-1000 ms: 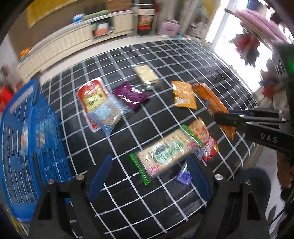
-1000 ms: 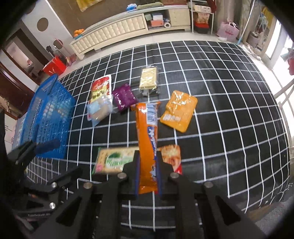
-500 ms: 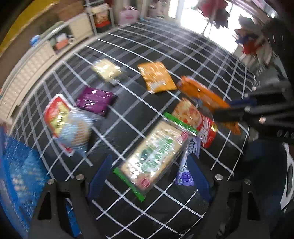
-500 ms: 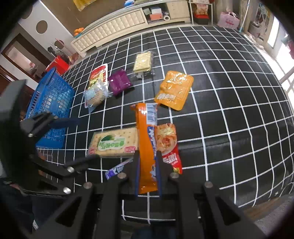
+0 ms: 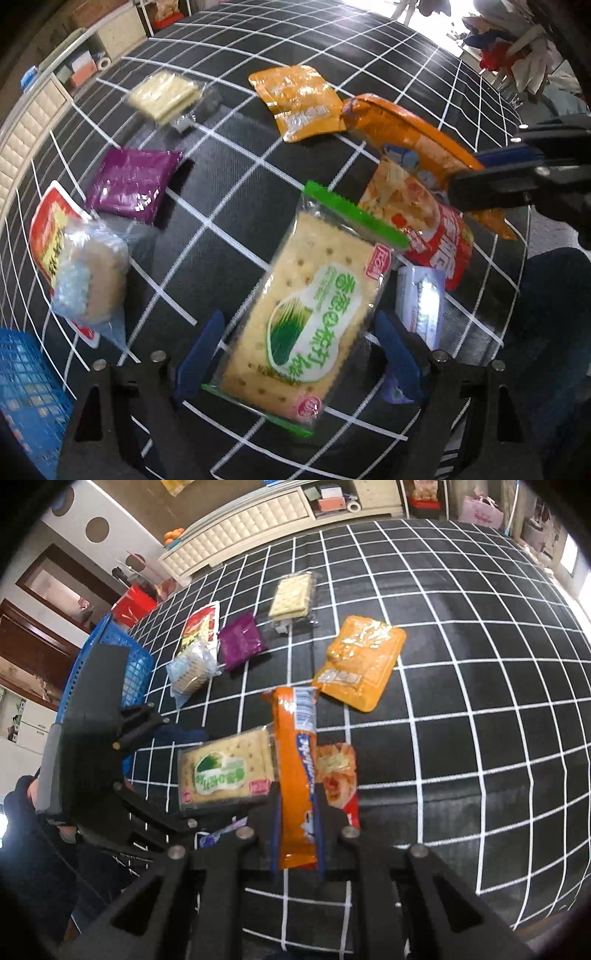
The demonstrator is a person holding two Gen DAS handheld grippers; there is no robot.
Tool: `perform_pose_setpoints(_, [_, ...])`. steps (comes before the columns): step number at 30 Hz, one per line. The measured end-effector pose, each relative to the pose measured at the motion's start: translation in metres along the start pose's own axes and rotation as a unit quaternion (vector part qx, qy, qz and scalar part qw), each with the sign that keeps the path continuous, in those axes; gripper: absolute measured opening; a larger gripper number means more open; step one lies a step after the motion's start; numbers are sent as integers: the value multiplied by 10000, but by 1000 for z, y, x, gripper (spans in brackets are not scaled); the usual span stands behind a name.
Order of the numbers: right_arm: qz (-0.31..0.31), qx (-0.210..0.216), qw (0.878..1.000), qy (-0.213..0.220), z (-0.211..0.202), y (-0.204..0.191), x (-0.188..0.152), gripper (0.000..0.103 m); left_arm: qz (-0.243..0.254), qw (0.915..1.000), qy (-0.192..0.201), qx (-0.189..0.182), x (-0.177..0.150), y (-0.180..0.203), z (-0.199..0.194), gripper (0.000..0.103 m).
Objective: Organize snacks
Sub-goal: 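Grasp the green-edged cracker pack with the left tool, then drop the cracker pack into the basket with the left tool while the right tool carries the orange bar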
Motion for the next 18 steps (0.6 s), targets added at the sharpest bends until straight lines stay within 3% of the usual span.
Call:
perform_pose_setpoints(6, [82,53,9999,28,0,6,4,18,132,9991,69,386,5,10,3,80])
perform_pose_setpoints(7, [91,49,9999,31,0,6,4,18,120,9992,80,372,5,11,2,74])
perform_pose_setpoints(8, [89,49,9999,30,0,6,4,18,92,9992,125,365,4,12,-1,62])
perform_pose_setpoints(9, [89,47,9999,30,0,5,3,18,10,9993,156,327,4,12,-4,60])
perform_pose_setpoints(18, [31,-123,9999,101,-11,-10,2,18,-456,9969,509,400,-15,10,-31,57])
Point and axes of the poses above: each gripper's, at about its wrist camera, not at the fingertips, and z roughly the way its jaws point, y to its right, x to its top, the point moved 2 cm from there along z, roughly the way its jaws point, and after that the axes turned 11 degrees about -y, right-handed, at the moved point
